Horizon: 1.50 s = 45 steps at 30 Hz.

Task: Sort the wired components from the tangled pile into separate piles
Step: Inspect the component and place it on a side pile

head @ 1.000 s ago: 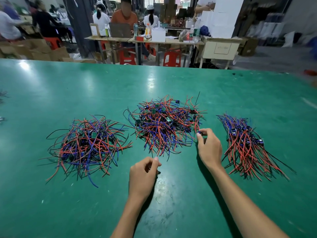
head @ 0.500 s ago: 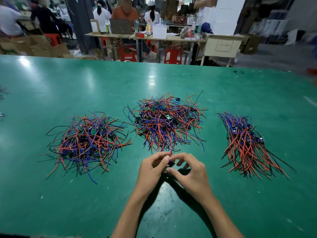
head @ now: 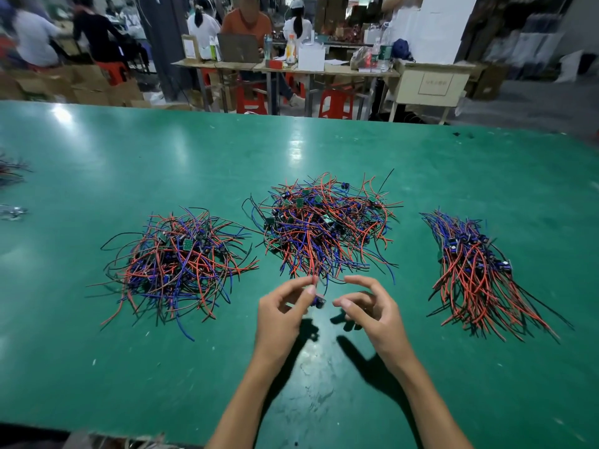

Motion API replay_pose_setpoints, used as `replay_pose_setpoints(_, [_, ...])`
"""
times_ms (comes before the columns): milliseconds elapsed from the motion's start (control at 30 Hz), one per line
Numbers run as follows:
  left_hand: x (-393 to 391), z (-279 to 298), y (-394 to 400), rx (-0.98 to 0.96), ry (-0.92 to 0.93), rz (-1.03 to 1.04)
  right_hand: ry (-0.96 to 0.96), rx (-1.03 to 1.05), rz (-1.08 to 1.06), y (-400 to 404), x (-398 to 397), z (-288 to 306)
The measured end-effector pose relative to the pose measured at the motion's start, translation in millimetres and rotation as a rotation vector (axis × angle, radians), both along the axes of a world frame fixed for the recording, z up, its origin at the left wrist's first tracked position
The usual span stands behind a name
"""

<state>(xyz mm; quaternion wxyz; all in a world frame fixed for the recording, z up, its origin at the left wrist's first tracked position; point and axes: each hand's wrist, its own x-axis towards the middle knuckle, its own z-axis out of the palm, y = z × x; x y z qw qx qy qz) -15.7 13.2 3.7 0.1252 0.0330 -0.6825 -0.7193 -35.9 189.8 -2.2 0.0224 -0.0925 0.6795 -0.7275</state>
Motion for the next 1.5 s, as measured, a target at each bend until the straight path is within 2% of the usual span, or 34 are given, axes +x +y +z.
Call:
replay_pose_setpoints(133, [-18,39,-47,-0.089,0.153,0.148,-0.023,0.031,-0.027,2,-2,1])
replay_pose_setpoints(200, [-29,57,-78,-0.17,0.152,0.256,-0.025,0.067,-0.025,0,-2,2])
replay_pose_setpoints(267, [-38,63,-107,-0.372,0.026,0.417,-0.02,0.102,-0.015,-1,-2,3])
replay_pose_setpoints(333, [-42,57,-126,-0.709,-0.226,0.586,-0.01,0.128,-0.006,-1,-2,2])
replay_pose_setpoints(400, [-41,51,-127,-0.914,-0.43,0.664,-0.002,0.164,-0.01,0,-2,1])
replay_pose_setpoints(467, [-41,46,-115,-0.973,-0.384,0.714,-0.007,0.197,-0.026,-1,-4,2])
replay_pose_setpoints(533, [-46,42,-95,-1.017,-0.221,0.667,-0.011,0.224,-0.04,-2,-5,1])
replay_pose_setpoints(600, [-57,37,-72,-1.008,-0.145,0.498,-0.008,0.236,-0.048,-3,-6,1])
replay_pose_setpoints(700, [-83,32,-34,-1.078,-0.133,0.293,-0.006,0.229,-0.056,-3,-6,1])
replay_pose_setpoints(833, [-118,34,-7,-1.219,-0.205,0.226,0.004,0.233,-0.072,-3,-8,1])
replay_pose_setpoints(967, [-123,30,-2,-1.159,-0.223,0.222,-0.013,0.198,-0.095,-2,-10,-3])
replay_pose_setpoints(1033, [-115,29,-3,-1.07,-0.209,0.254,-0.011,0.178,-0.102,-1,-12,-4])
replay_pose_setpoints(1167, [-91,33,-7,-0.471,-0.204,0.047,-0.029,0.121,-0.155,-3,-17,-6])
replay_pose_setpoints(1233, [-76,34,-6,-0.294,-0.201,-0.054,-0.053,0.105,-0.194,-6,-20,-8])
replay_pose_setpoints(1367, [-47,24,6,-0.166,-0.249,-0.244,-0.069,0.145,-0.221,-6,-21,-9])
replay_pose_setpoints(1500, [-31,9,18,-0.211,-0.213,-0.365,-0.028,0.216,-0.155,-5,-17,-6])
